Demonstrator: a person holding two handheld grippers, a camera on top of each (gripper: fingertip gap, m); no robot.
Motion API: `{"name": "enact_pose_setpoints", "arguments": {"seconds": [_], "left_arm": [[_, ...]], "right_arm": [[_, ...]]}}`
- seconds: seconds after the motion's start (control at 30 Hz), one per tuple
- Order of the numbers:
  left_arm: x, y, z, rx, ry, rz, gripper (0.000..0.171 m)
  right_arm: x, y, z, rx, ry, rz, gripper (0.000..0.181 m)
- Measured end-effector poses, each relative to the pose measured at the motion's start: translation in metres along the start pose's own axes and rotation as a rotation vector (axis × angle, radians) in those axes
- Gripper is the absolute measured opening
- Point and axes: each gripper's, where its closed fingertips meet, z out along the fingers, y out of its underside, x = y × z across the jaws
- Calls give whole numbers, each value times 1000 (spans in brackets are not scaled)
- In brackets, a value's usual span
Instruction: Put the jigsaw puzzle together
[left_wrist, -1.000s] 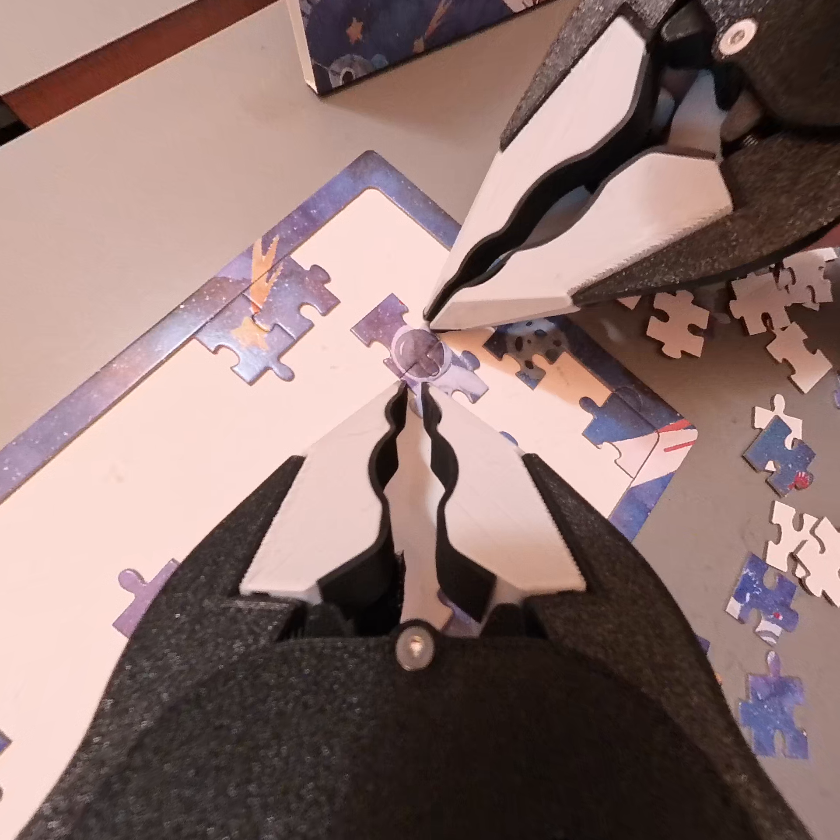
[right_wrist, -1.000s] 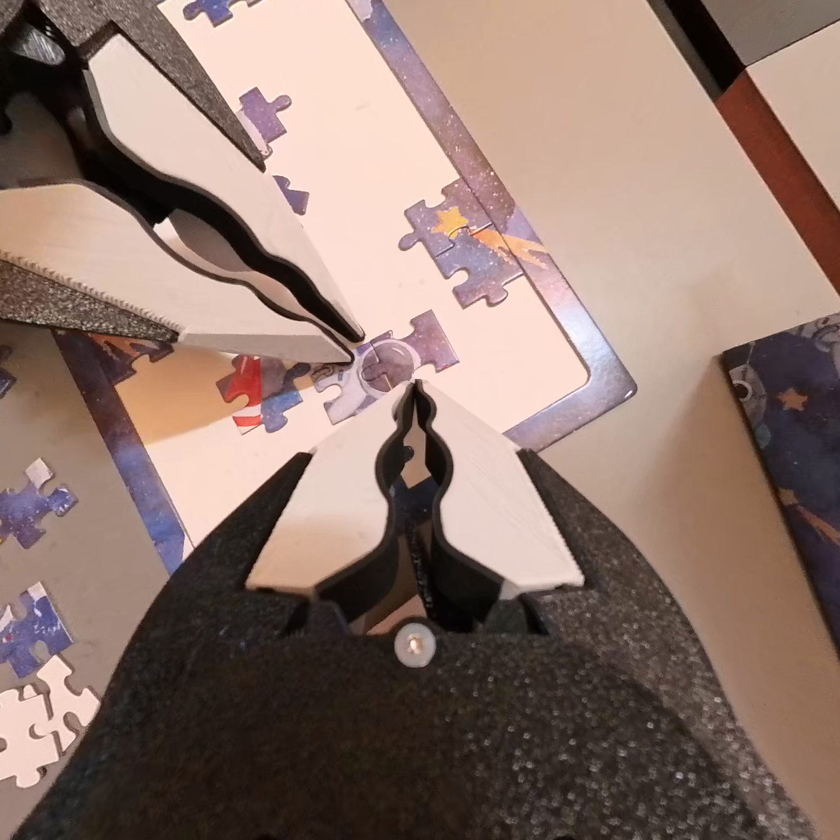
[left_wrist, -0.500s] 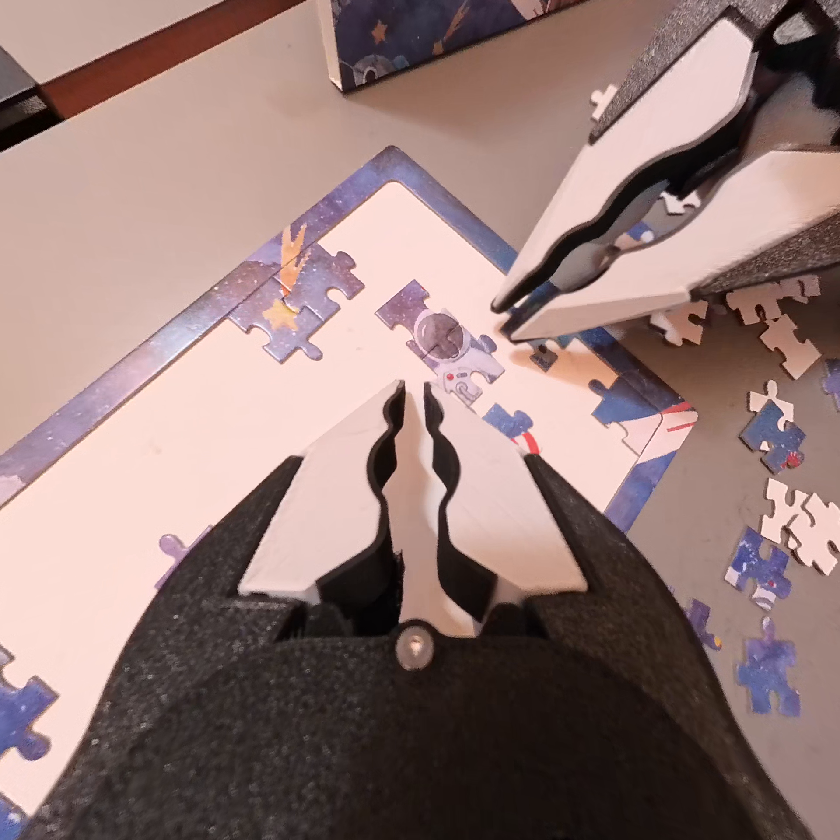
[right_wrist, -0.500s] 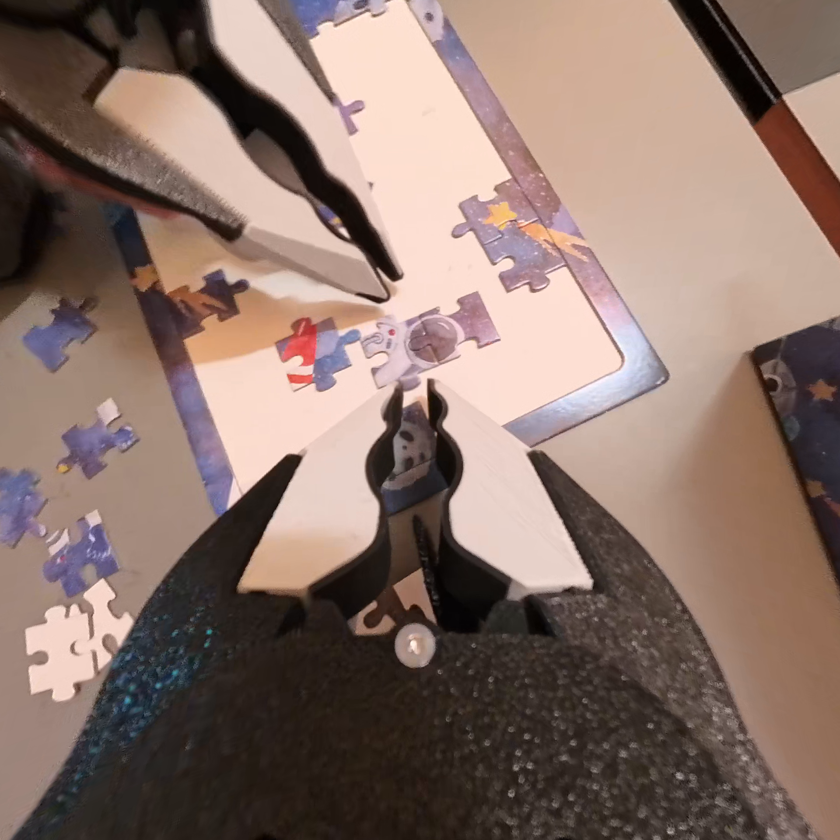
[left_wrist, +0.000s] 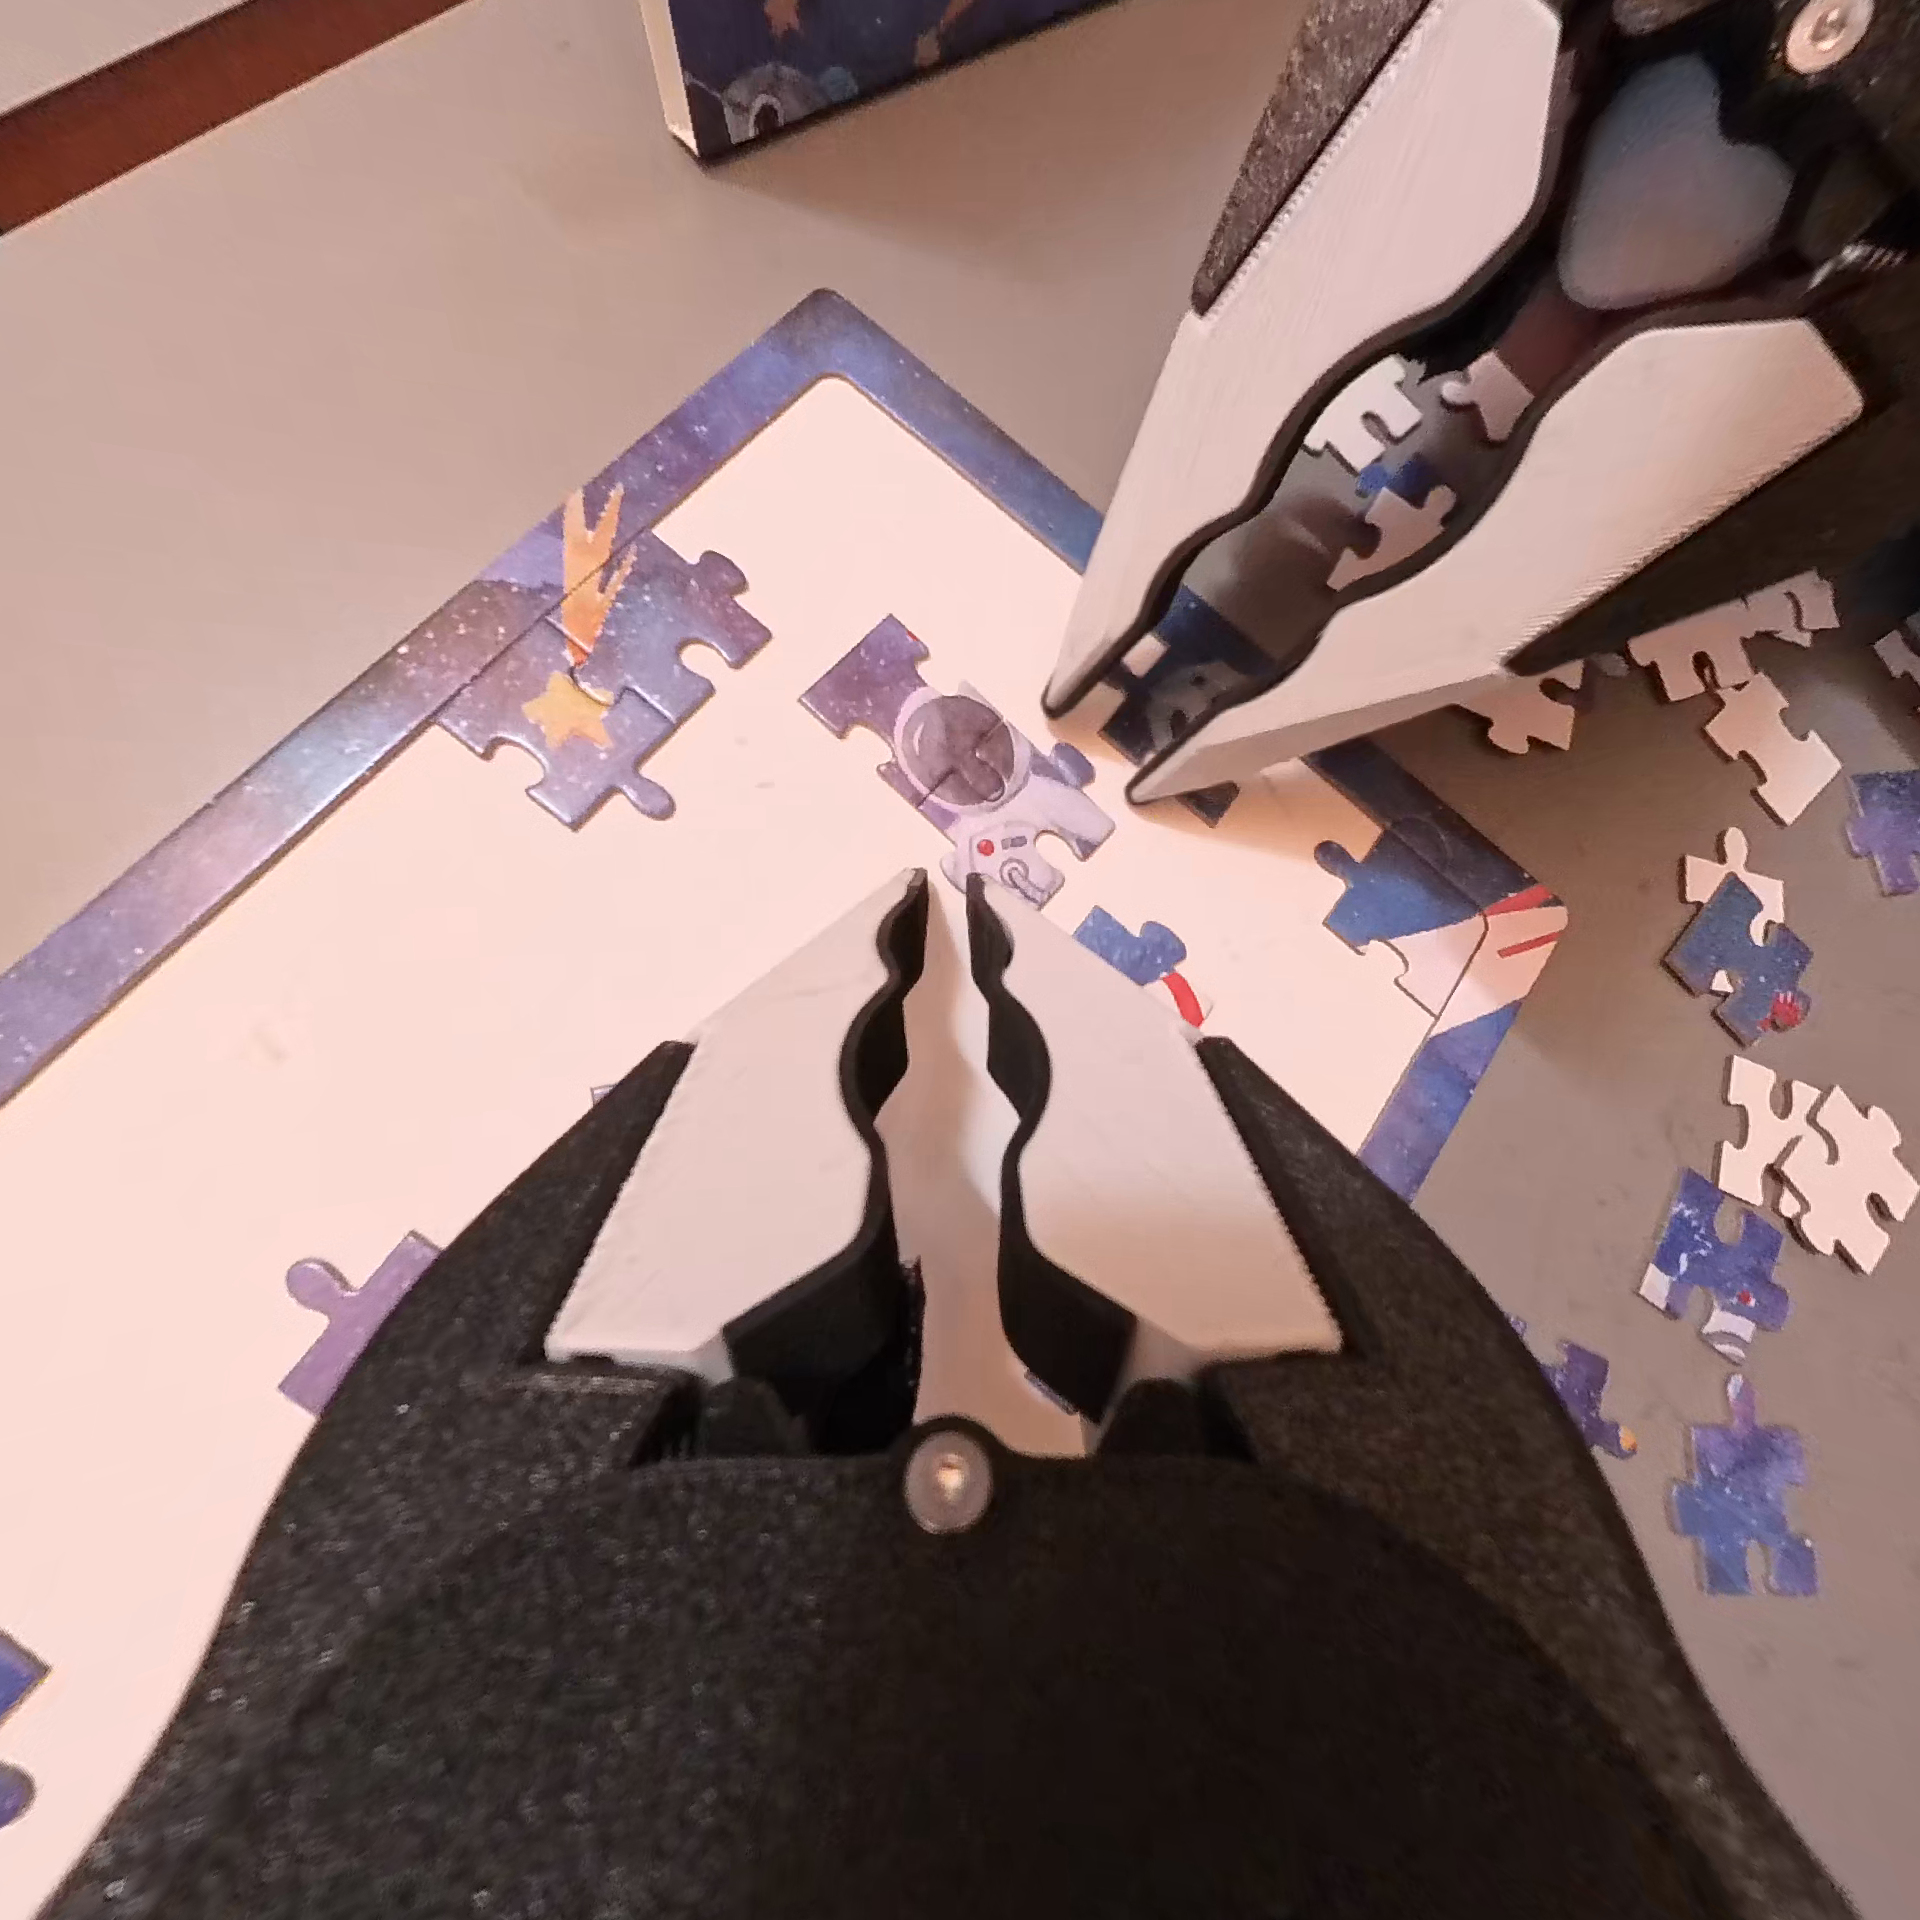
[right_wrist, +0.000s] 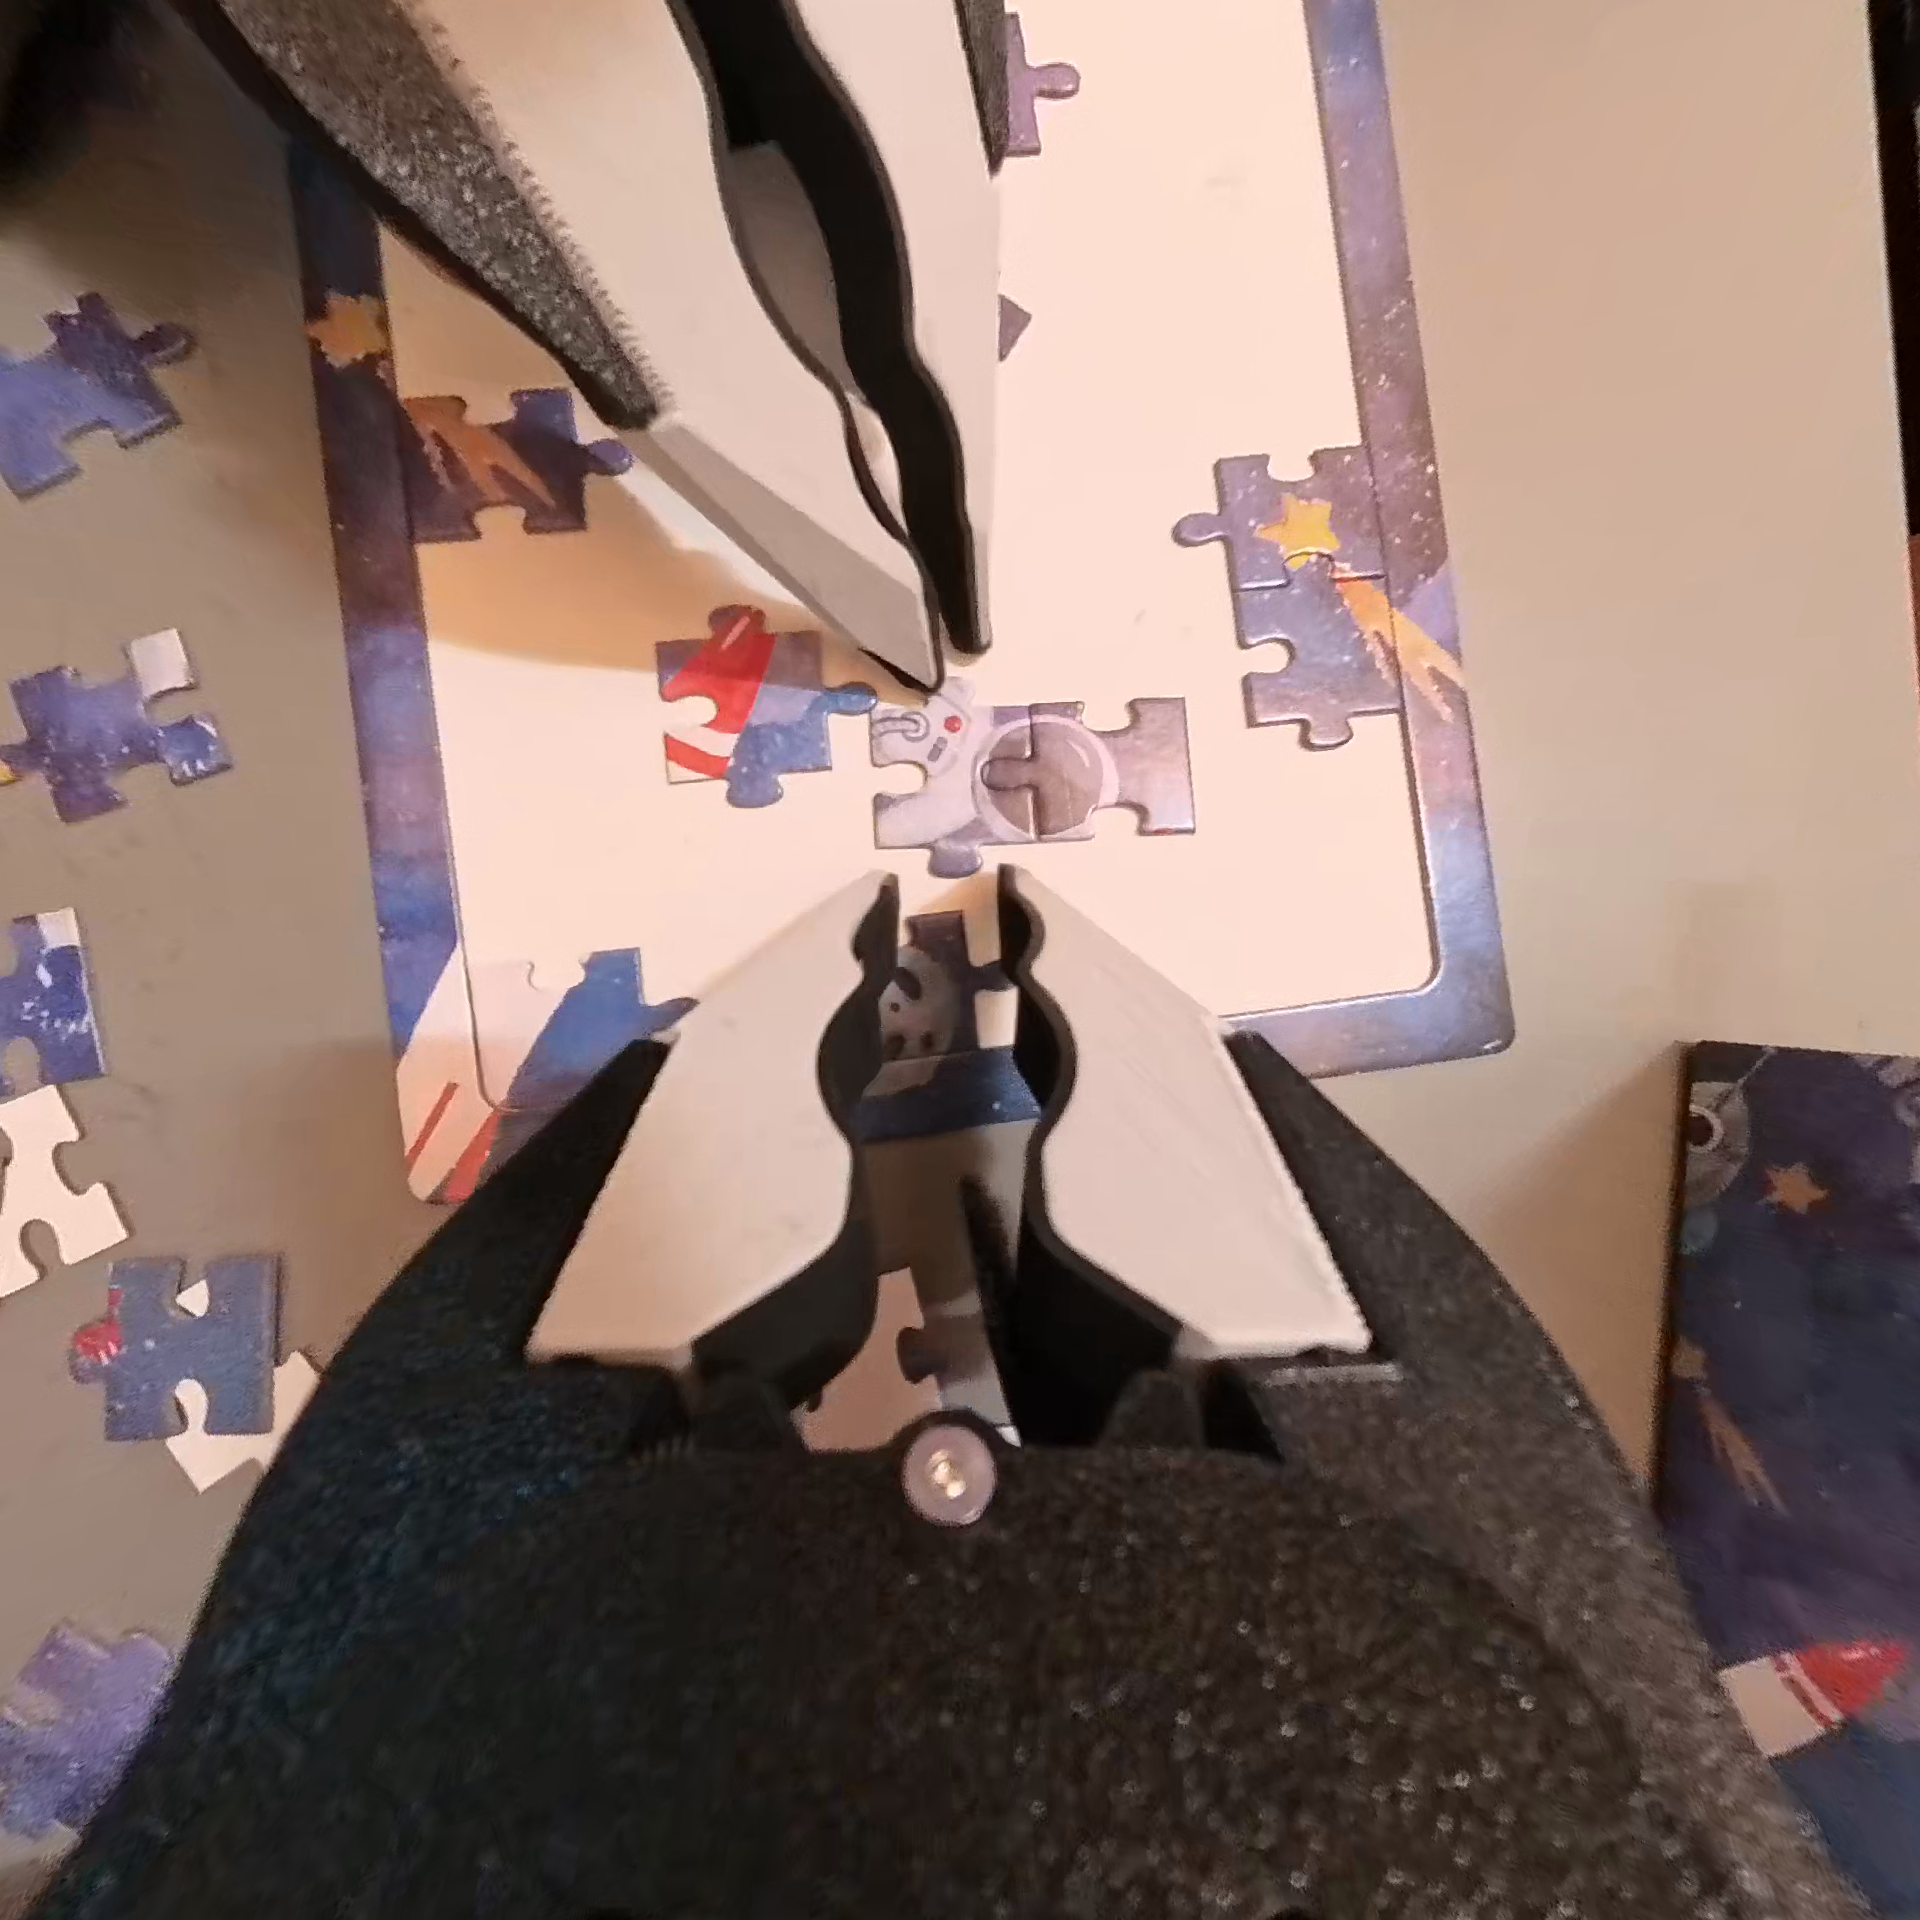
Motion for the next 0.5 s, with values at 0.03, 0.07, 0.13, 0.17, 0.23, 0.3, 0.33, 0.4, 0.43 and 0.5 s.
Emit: {"name": "enact_pose_setpoints", "arguments": {"seconds": [0.03, 0.07, 0.13, 0.17, 0.23, 0.3, 0.33, 0.4, 0.43, 0.5], "left_arm": [[0, 0, 0, 0, 0, 0, 7], [0, 0, 0, 0, -1, 0, 7], [0, 0, 0, 0, -4, 1, 7], [0, 0, 0, 0, -6, 2, 7], [0, 0, 0, -1, -11, 3, 6], [0, 0, 1, -2, -14, 8, 6], [0, 0, 1, -2, -15, 9, 6], [0, 0, 1, -1, -14, 4, 5], [0, 0, 1, -1, -12, 2, 5], [0, 0, 1, -1, -10, 2, 5]], "right_arm": [[1, -1, 0, 0, 1, 5, 19], [2, -1, 1, 0, -2, 8, 18], [1, -3, 2, -2, -6, 8, 18], [1, -3, 3, -2, -10, 7, 17], [-1, -3, 4, -5, -21, 4, 14], [-1, -3, 3, -9, -22, 4, 14], [-1, -3, 4, -12, -24, 7, 15], [-3, -3, 4, -10, -40, 5, 11], [-3, -3, 4, -9, -44, 5, 11], [-3, -3, 4, -11, -71, 40, 10]]}}
